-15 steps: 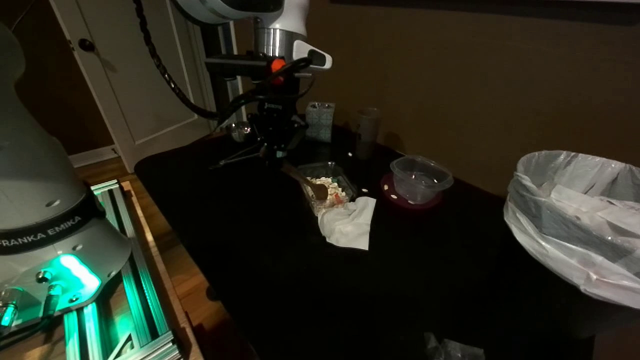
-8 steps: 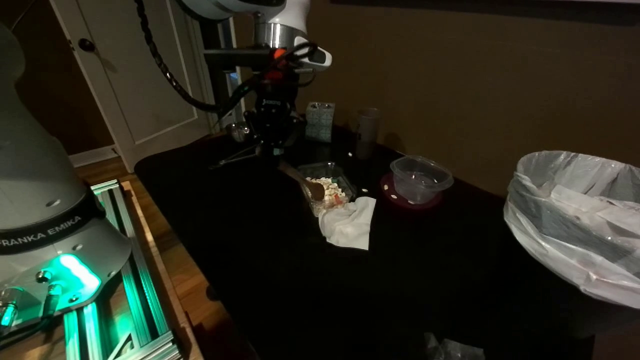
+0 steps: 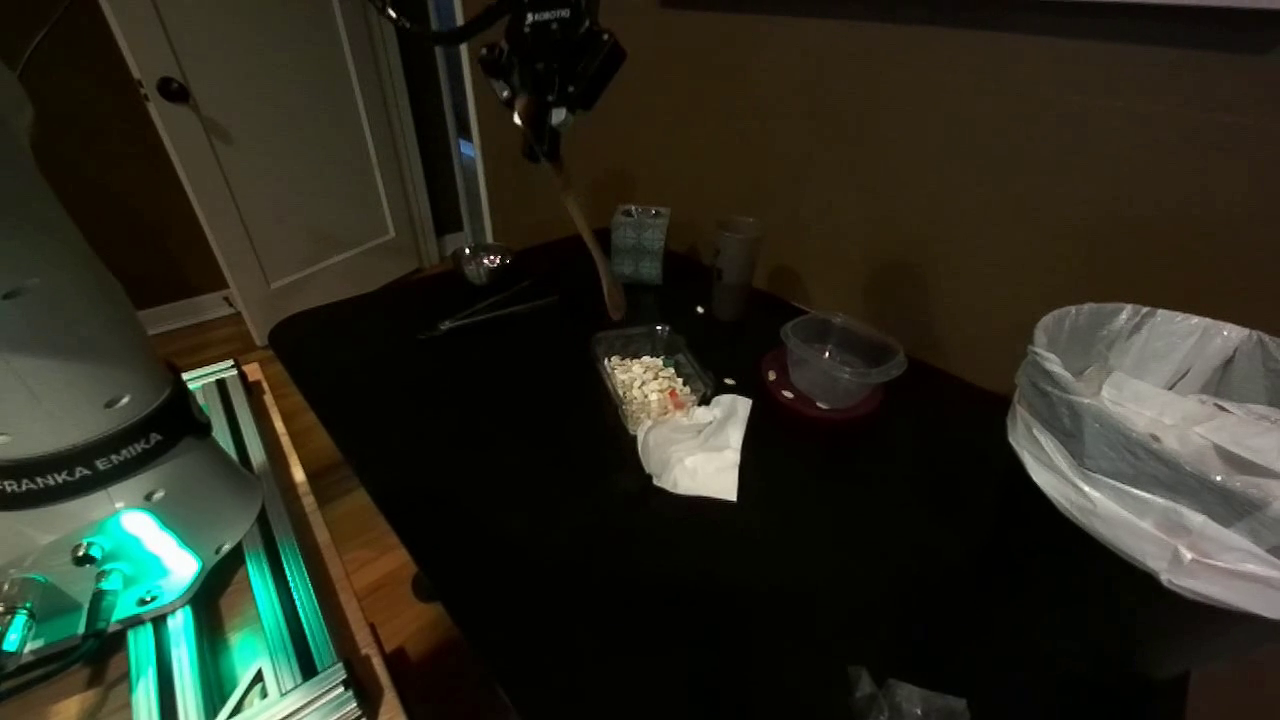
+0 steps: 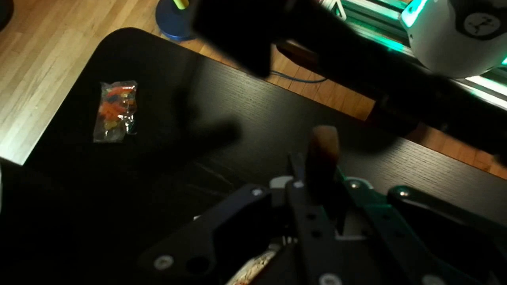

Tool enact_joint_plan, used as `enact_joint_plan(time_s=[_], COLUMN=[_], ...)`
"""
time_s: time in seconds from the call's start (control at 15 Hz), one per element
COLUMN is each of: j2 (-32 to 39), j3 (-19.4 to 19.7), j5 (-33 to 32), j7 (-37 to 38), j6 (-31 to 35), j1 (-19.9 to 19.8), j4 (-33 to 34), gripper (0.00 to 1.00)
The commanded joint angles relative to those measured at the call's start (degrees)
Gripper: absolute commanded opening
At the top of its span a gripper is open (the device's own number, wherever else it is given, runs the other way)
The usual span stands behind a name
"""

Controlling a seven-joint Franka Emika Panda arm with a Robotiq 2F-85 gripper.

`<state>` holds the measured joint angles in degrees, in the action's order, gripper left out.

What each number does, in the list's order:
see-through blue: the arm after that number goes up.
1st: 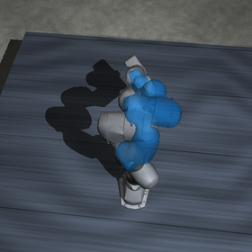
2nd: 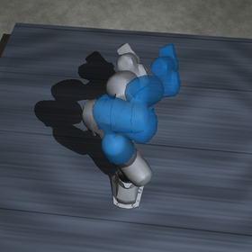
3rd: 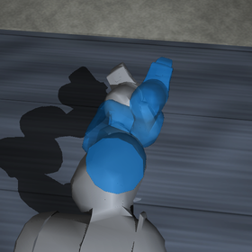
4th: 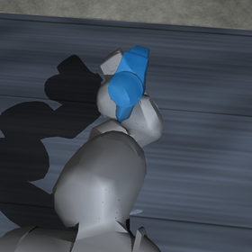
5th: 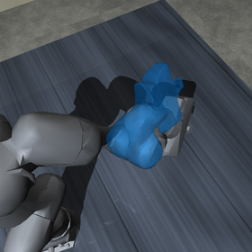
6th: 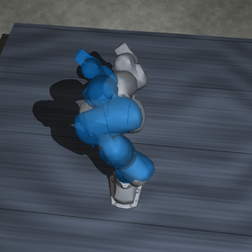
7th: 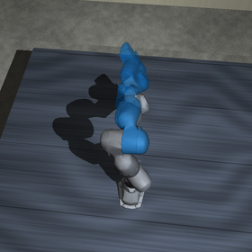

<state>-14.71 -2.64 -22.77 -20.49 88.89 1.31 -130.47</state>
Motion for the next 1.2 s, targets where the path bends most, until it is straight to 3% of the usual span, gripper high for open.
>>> enact_joint_plan(time_s=[0.0,0.2,0.27,0.33,0.47,0.53,0.87,1.13], j2=[8.1,14.9,14.8,10.6,13.7,14.5,21.8,29.7], j3=[1.3,0.8,1.4,1.1,1.2,1.2,1.5,2.1], j5=[-0.1,-2.5,-0.3,-0.8,-0.8,-0.8,6.6,11.7], j7=[-5.3,-0.2,-2.2,-2.6,-2.6,-2.5,-12.7,-12.3], j6=[-9.0,-16.2,-14.4,-12.9,-12.9,-12.9,-17.9,-25.8], j1=[0.6,0.1,0.2,0.4,0.2,0.1,-0.7,-2.3], j4=[12.5,19.5,19.2,15.9,17.7,18.1,26.4,33.9], gripper=[0.03,0.03,0.03,0.13,0.13,0.03,0.03,0.03])
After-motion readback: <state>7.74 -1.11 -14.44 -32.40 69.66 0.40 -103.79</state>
